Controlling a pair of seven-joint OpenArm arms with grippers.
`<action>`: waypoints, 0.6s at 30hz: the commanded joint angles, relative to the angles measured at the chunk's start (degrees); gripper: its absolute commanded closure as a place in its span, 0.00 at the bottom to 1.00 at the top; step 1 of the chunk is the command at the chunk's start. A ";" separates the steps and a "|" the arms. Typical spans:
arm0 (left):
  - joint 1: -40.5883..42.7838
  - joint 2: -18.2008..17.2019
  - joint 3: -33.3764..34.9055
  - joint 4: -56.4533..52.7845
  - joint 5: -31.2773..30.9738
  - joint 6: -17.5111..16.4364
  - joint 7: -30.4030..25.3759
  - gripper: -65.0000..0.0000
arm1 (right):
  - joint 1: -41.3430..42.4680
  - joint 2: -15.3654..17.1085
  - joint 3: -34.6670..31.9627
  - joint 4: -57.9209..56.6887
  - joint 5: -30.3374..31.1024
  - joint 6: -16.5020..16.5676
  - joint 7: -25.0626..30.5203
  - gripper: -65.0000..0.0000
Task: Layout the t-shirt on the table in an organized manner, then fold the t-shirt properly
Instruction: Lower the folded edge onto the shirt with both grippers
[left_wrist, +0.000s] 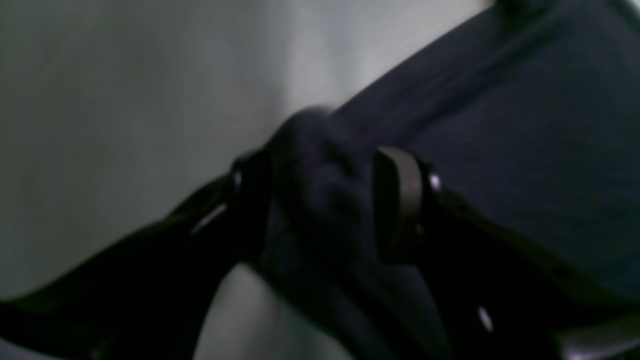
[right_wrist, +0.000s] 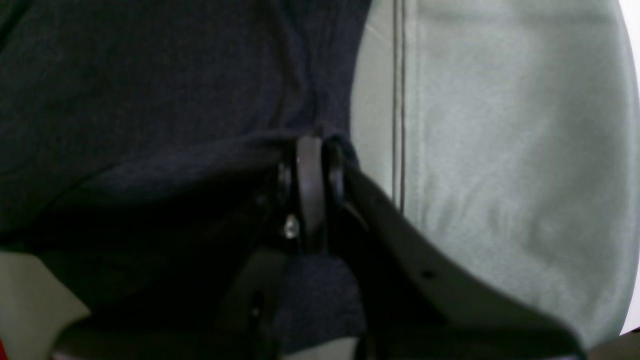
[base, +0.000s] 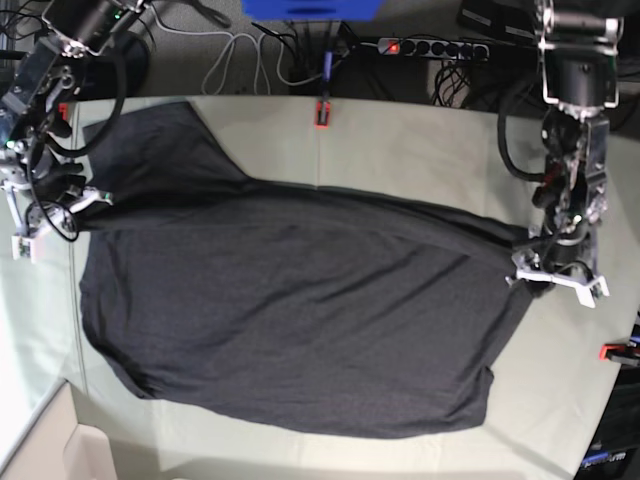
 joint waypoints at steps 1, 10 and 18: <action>1.02 -0.86 -0.45 2.65 0.11 0.03 -0.82 0.51 | 0.56 0.47 0.09 1.08 0.54 -0.03 0.92 1.00; 4.36 -0.25 -5.46 -2.10 0.38 0.03 -0.91 0.50 | 0.56 0.38 0.09 1.08 0.54 -0.03 0.84 1.00; -0.91 -0.16 -5.02 -8.70 0.38 -0.06 -0.91 0.50 | 0.21 0.29 0.09 1.08 0.54 -0.03 0.75 1.00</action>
